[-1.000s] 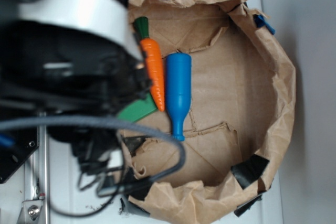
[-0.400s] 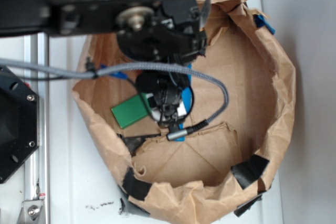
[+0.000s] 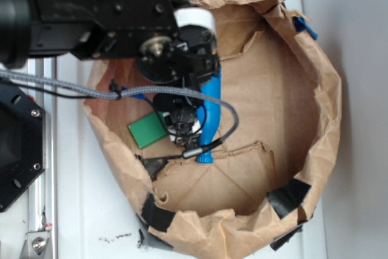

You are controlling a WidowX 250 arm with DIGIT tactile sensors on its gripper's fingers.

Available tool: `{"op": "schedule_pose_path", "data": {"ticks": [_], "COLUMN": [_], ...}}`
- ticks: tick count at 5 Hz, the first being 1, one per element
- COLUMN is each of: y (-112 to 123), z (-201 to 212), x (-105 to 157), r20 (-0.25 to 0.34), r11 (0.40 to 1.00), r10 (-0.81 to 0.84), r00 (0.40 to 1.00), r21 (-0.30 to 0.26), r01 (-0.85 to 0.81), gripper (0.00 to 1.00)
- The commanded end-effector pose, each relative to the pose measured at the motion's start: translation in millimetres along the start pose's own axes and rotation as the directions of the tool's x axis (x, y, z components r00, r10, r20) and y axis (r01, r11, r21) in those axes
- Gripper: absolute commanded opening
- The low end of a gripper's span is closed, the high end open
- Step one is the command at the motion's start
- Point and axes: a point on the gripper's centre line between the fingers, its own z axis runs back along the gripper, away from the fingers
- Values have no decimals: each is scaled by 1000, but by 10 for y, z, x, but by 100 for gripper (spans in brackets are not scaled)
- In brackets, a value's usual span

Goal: Grab the green block.

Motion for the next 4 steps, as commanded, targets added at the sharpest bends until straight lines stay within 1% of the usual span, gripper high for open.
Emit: {"op": "schedule_pose_path", "data": {"ticks": [1,3,4], "y": [111,111,35], "z": [-38,-38,73], "x": [65,65,-57], "r20": [8,8,6], "r11": [1000,1000,999], "r10": [-25,-25,-18], "r00": [1000,1000,1000], "r21": [-4,-4,-36], "r01": [25,25,18], "gripper": [100,100,100]}}
